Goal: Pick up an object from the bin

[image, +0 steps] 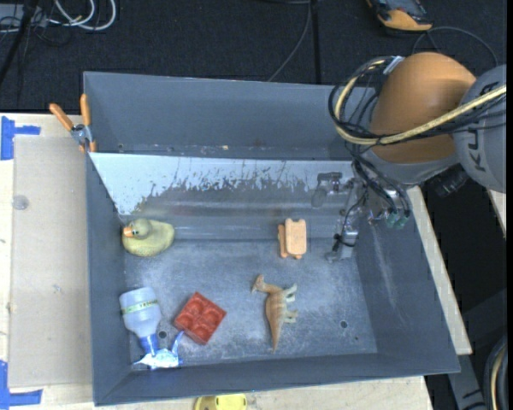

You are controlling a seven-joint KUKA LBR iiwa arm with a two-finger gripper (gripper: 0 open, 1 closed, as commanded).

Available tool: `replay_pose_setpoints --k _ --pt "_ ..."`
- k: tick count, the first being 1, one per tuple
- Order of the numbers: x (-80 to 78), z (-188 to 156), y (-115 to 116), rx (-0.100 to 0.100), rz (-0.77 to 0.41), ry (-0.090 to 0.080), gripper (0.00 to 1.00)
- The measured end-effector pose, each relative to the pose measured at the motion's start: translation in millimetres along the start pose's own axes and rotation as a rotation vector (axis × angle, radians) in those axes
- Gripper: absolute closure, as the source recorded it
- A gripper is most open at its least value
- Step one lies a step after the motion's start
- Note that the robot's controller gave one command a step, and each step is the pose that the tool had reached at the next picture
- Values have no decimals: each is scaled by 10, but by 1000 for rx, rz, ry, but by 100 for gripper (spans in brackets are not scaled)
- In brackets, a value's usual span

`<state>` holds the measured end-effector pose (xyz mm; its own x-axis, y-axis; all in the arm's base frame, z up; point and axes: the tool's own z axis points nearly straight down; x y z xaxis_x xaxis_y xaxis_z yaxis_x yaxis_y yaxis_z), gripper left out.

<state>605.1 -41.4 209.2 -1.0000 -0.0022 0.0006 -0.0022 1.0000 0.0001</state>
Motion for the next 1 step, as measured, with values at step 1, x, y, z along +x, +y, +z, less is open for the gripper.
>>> replay_pose_setpoints --k 1 --pt "0 0 1 0 0 0 0"
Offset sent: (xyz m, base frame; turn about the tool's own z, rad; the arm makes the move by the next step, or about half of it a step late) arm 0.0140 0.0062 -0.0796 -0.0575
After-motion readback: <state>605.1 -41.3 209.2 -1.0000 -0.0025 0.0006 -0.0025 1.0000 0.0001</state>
